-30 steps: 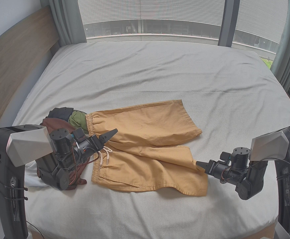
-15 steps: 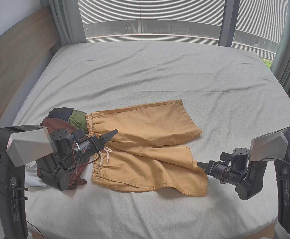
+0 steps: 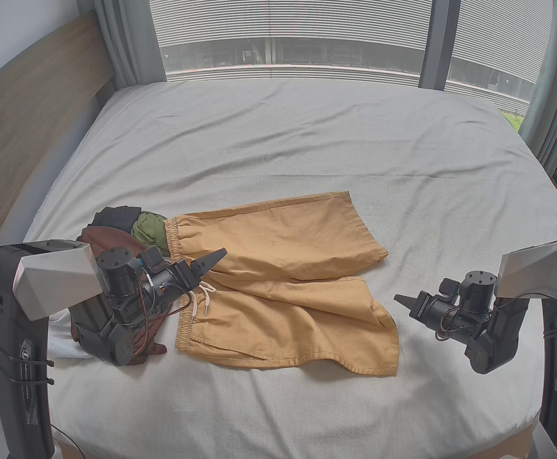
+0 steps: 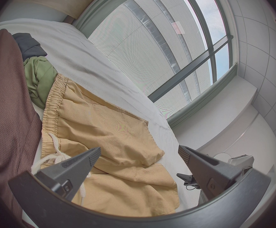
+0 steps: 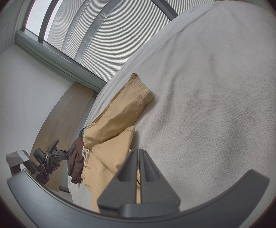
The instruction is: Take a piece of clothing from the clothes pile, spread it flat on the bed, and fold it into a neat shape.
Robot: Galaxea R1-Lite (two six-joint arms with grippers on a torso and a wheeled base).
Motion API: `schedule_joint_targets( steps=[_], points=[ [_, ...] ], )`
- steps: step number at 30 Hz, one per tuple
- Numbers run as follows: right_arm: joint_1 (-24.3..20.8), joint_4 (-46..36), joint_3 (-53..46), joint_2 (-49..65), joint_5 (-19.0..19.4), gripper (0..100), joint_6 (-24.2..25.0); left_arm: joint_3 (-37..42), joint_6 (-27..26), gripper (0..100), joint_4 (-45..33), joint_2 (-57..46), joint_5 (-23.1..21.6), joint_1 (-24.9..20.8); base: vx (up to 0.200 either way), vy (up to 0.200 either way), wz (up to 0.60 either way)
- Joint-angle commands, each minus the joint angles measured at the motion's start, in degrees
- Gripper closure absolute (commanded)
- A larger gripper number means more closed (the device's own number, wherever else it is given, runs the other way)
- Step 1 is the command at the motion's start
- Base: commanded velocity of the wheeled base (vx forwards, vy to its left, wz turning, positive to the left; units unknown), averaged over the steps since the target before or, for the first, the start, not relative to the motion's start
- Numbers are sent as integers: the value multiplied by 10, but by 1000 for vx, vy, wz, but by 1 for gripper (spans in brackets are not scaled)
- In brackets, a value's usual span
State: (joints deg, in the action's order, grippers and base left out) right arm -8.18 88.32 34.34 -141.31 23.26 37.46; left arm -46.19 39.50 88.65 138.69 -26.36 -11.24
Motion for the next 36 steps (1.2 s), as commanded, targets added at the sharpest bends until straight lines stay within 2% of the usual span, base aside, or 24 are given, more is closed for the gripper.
schedule_joint_targets(
  steps=[1, 9, 10, 24, 25, 36],
  points=[
    [1, 0, 2, 3, 1, 100, -1, 0, 0, 0, 0, 1, 0, 0, 0, 0, 0],
    [-21, 0, 2, -16, 0, 100, -3, 0, 1, 0, 0, 1, 0, 1, 0, 0, 0],
    [-23, 0, 0, -19, 1, 0, -3, 0, 1, 0, 0, 1, 0, 1, 0, 0, 0],
    [-43, 1, -1, -45, -1, 0, -8, 0, 0, 0, 0, 1, 0, 0, 0, 0, 0],
    [-44, 1, -2, -45, -1, 100, -8, 0, 1, 0, 0, 1, 0, 0, 0, 0, 0],
    [-42, 2, 3, -46, -1, 100, -8, 0, 0, 0, 0, 1, 0, 1, 0, 0, 0]
  ],
)
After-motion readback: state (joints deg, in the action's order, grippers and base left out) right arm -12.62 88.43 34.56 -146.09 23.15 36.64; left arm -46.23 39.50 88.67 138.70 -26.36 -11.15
